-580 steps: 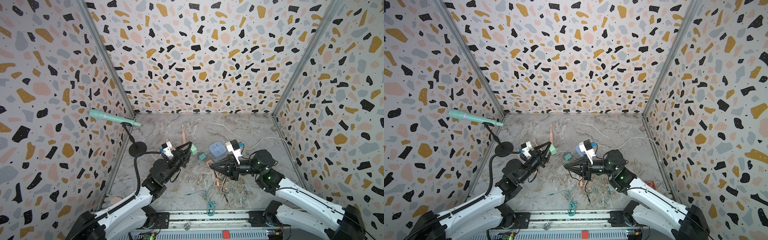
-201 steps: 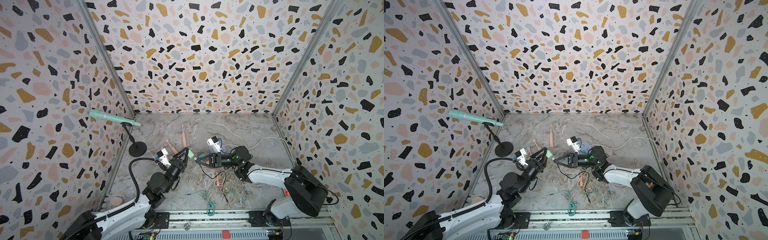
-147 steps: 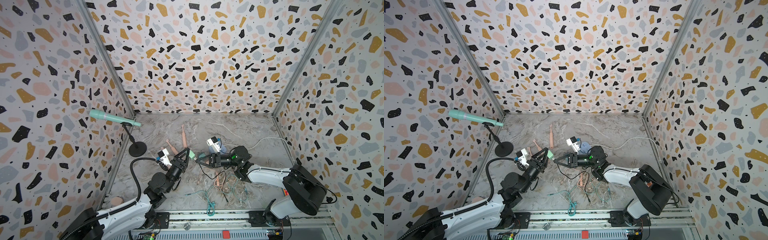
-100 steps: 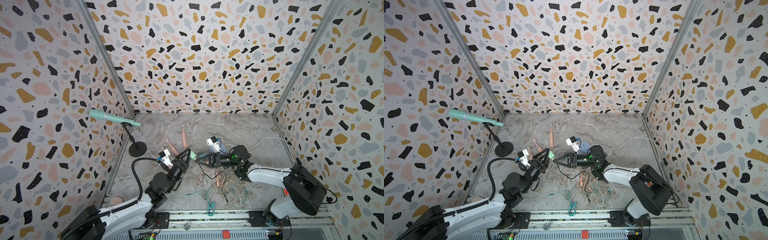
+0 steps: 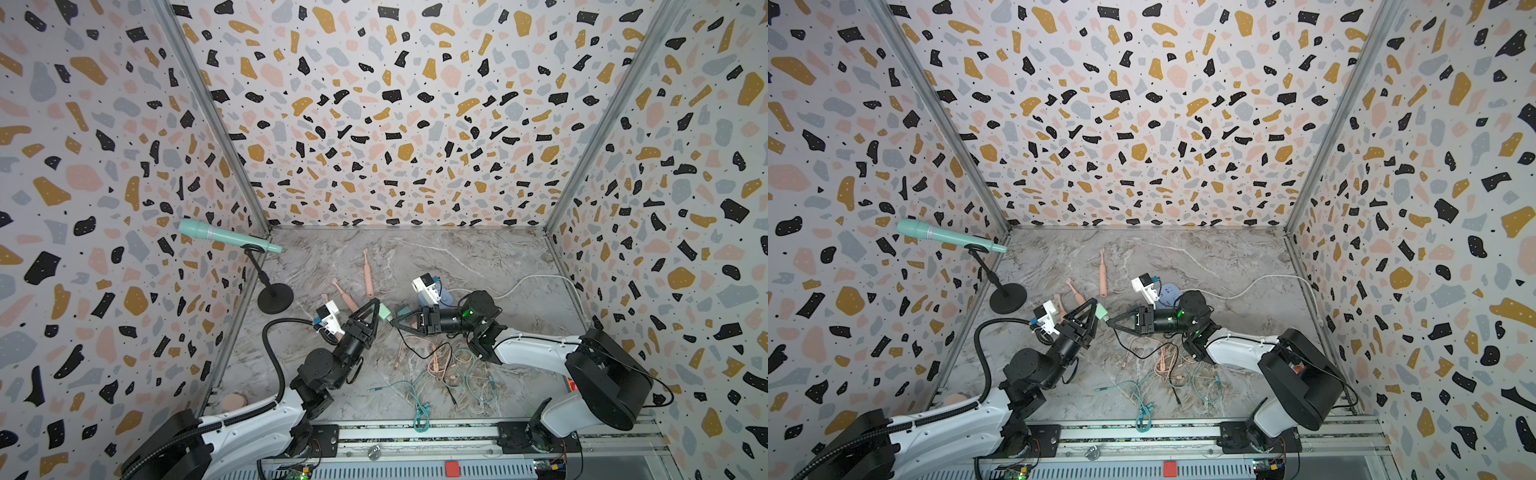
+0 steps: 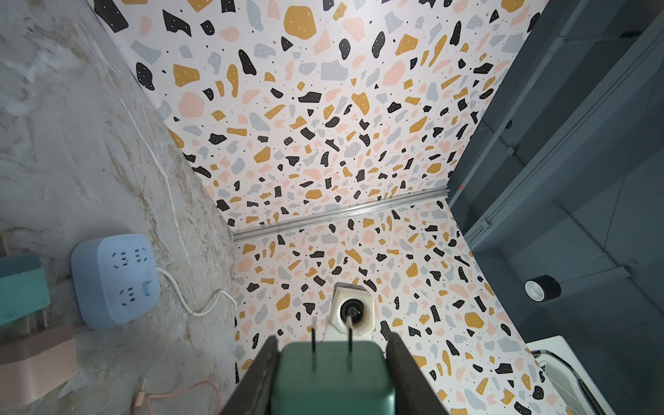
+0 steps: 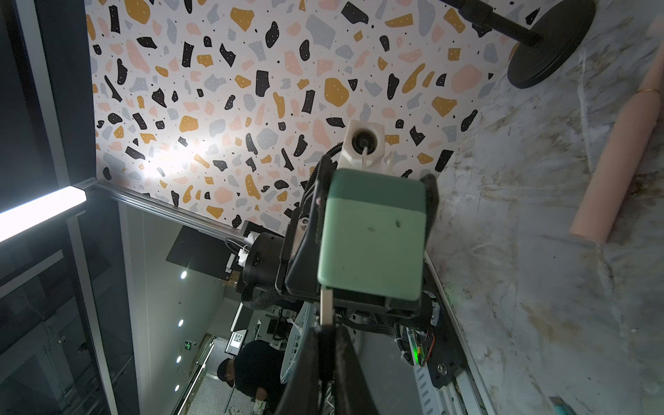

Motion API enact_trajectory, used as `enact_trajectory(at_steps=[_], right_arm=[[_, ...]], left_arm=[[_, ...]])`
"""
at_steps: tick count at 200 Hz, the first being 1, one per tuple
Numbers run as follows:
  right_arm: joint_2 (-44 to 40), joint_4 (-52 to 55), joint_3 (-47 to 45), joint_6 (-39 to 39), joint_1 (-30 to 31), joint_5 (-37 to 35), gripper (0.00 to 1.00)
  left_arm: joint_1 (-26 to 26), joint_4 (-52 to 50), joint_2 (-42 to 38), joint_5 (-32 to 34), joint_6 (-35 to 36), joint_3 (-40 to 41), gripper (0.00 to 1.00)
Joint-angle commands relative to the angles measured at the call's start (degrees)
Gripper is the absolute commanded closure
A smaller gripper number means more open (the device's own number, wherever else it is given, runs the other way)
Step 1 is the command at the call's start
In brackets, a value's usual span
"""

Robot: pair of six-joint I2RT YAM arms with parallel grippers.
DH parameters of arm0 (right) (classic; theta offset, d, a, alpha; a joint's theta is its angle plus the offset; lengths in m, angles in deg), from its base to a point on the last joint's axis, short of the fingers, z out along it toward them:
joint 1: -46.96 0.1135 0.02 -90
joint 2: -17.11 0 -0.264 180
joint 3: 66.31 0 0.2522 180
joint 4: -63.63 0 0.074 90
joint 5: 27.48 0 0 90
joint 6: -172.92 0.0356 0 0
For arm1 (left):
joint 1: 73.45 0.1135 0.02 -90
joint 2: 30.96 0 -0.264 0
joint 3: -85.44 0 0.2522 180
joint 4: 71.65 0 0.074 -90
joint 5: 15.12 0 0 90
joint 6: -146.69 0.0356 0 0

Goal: Charge the electric toothbrush
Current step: Insert the charging cable into the plug.

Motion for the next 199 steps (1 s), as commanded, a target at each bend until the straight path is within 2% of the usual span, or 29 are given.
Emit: enact_trajectory(at_steps=[1, 134, 199], right_arm=[[0.4, -1.6, 1.6, -0.1, -0.3, 0.2, 1.0], [0.8, -2.4, 1.5, 0.7, -0.7, -0.4, 1.0], [-0.7, 0.4, 1.3, -0.1, -1.8, -1.0, 1.0]], left_arm=[[-0.7, 3.8, -0.8, 0.0, 1.2, 0.1, 1.0], [-2.4, 5.6, 1.3, -1.0, 2.5, -0.3, 1.0], [-3.7, 2.4, -0.2, -1.7, 5.1, -1.1, 1.0]])
